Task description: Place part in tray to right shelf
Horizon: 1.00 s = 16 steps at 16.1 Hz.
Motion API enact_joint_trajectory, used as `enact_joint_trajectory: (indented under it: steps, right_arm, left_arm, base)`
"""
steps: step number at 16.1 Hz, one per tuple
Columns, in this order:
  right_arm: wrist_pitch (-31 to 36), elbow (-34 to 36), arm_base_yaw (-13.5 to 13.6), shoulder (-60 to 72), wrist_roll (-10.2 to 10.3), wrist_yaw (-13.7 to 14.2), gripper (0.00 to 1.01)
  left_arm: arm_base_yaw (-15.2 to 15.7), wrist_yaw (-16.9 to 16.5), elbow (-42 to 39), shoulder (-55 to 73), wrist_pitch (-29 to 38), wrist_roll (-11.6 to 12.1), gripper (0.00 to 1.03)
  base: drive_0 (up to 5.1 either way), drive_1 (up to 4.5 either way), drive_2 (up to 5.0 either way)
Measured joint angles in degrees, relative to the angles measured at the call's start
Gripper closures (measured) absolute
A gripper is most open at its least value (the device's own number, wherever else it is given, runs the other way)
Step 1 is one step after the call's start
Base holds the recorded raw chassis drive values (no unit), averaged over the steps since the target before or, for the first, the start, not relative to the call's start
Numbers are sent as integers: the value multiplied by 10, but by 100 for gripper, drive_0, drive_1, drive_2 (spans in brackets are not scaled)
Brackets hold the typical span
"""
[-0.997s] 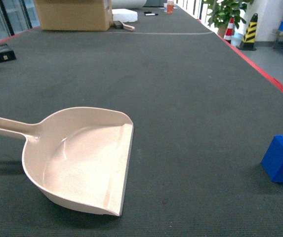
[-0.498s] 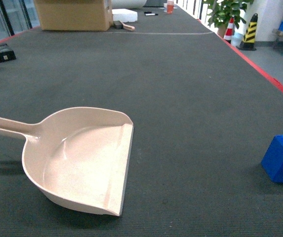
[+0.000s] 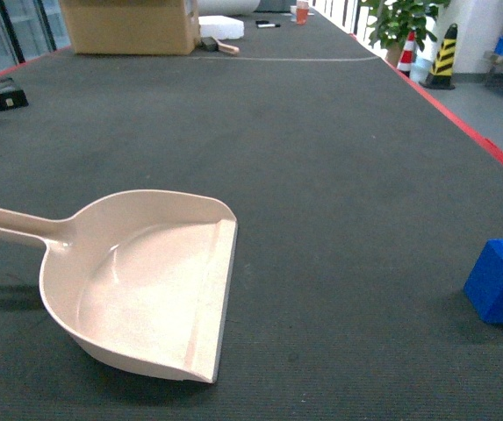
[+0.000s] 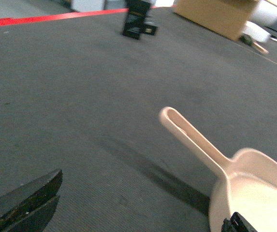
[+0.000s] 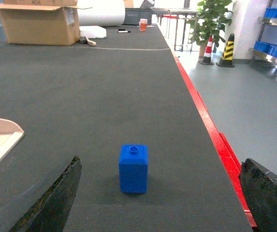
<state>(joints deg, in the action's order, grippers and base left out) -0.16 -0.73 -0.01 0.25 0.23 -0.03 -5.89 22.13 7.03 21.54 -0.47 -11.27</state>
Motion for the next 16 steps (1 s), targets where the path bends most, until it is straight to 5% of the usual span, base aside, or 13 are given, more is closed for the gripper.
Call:
enact_joint_trajectory:
  steps: [1, 3, 8, 16]
  right_arm:
    - [-1, 0, 0, 0, 0, 2, 3]
    - [0, 0, 0, 0, 0, 2, 3]
    - [-1, 0, 0, 0, 0, 2, 3]
    - [-1, 0, 0, 0, 0, 2, 3]
  left_arm:
    - [30, -8, 10, 93, 67, -56, 5]
    - [62, -102, 56, 295, 189, -151, 5]
    - [123, -219, 133, 613, 396, -329, 5]
    - [112, -255, 241, 816, 522, -437, 5]
  base:
    - [0, 0, 0]
    - [0, 0, 0]
    - [0, 0, 0]
    - [0, 0, 0]
